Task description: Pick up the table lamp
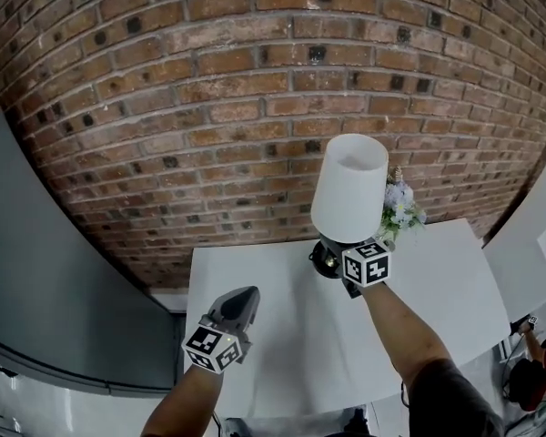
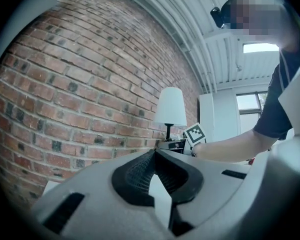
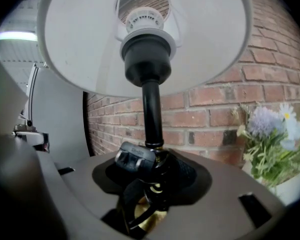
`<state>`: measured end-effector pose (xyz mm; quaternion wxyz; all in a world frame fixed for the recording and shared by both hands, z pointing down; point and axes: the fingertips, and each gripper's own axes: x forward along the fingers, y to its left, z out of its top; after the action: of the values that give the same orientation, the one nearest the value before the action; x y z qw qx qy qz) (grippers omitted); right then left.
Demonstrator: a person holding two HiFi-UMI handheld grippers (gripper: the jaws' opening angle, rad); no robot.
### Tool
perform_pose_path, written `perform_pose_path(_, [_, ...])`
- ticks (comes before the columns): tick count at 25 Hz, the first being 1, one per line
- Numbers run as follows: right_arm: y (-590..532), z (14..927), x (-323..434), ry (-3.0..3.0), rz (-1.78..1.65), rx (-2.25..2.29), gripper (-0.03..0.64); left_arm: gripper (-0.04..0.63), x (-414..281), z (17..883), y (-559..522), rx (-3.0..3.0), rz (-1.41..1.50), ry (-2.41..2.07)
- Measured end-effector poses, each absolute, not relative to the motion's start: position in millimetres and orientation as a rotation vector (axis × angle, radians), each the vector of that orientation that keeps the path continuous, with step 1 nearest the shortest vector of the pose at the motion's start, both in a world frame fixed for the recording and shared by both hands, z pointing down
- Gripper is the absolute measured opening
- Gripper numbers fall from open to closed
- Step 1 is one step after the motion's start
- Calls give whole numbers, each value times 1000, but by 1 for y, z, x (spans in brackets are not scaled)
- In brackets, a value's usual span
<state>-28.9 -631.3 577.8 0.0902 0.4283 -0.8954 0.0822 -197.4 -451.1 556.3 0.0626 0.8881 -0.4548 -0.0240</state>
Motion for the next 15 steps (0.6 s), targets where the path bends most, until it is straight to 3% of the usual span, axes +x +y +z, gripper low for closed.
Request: perform_pose_path(15, [-602, 445, -21, -2697, 245, 1193, 187, 5, -193, 439, -445, 2734, -53, -1401])
